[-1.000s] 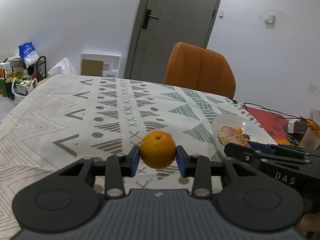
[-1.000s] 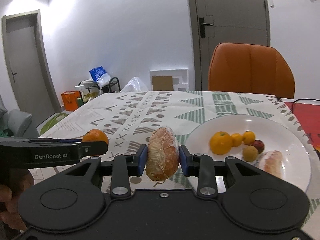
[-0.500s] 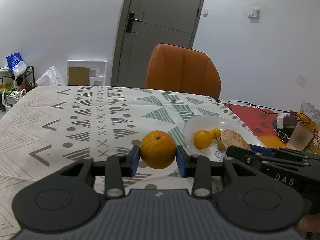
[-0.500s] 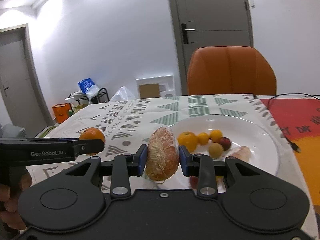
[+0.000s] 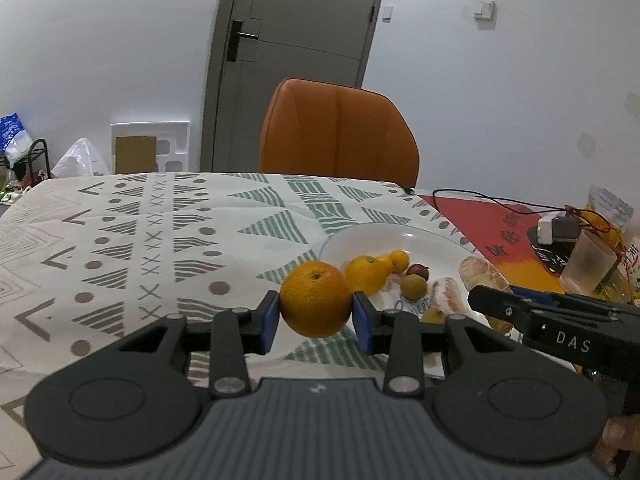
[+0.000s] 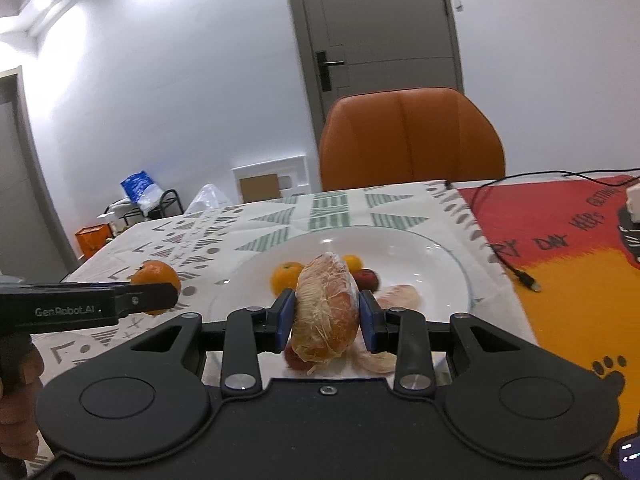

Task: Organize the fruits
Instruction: 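Carry the orange and netted pomelo segment over the bowl and open both tools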

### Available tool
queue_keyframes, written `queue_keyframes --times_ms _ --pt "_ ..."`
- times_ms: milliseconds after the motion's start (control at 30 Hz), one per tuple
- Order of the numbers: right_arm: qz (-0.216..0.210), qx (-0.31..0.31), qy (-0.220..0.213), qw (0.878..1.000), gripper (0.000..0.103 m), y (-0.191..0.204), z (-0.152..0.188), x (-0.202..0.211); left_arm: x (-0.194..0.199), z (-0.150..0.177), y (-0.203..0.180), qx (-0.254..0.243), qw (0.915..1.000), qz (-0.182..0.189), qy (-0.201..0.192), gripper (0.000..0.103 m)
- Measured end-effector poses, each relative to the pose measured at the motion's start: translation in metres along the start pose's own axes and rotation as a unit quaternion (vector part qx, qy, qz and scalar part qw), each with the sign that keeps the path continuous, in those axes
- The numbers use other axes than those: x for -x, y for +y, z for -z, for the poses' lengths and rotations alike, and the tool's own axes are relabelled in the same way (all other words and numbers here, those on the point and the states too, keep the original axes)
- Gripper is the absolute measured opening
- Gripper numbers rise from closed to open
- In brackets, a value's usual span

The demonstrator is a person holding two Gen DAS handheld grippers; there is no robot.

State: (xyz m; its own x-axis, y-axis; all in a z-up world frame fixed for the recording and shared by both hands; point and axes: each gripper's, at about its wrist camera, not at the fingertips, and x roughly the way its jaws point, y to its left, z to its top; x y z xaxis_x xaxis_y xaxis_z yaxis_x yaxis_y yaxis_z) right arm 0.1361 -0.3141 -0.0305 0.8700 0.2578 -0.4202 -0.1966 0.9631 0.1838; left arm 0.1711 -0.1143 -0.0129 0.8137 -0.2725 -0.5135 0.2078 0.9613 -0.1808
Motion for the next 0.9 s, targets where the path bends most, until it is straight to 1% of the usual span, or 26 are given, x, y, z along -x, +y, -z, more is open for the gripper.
queue_keyframes --times_ms 300,367,433,700,733,800,900 --pt "0.033 -0.005 -0.004 0.999 0.033 -0.019 0.0 -0.002 -0.017 -0.002 -0.014 -0.009 0.9999 0.01 0.008 0.038" --pt "0.051 -0.007 -0.007 0.999 0.037 -0.023 0.0 -0.002 -0.019 -0.003 -0.016 -0.01 0.9998 0.012 0.008 0.038" --pt "0.06 -0.005 -0.011 0.998 0.039 -0.026 0.0 -0.001 -0.022 -0.004 -0.018 -0.011 0.9998 0.014 0.009 0.038" --pt "0.042 -0.005 -0.002 0.999 0.042 -0.023 0.004 0.005 -0.029 -0.004 -0.027 -0.016 0.9994 0.024 0.018 0.038" --pt "0.039 -0.006 -0.001 0.999 0.043 -0.022 0.006 0.006 -0.029 -0.004 -0.028 -0.016 0.9994 0.025 0.018 0.038" --pt "0.033 -0.005 0.002 0.999 0.045 -0.02 0.007 0.007 -0.026 -0.005 -0.03 -0.018 0.9996 0.022 0.008 0.041" --pt "0.026 -0.004 0.004 1.0 0.047 -0.016 0.007 0.008 -0.022 -0.008 -0.028 -0.02 0.9996 0.017 0.008 0.042"
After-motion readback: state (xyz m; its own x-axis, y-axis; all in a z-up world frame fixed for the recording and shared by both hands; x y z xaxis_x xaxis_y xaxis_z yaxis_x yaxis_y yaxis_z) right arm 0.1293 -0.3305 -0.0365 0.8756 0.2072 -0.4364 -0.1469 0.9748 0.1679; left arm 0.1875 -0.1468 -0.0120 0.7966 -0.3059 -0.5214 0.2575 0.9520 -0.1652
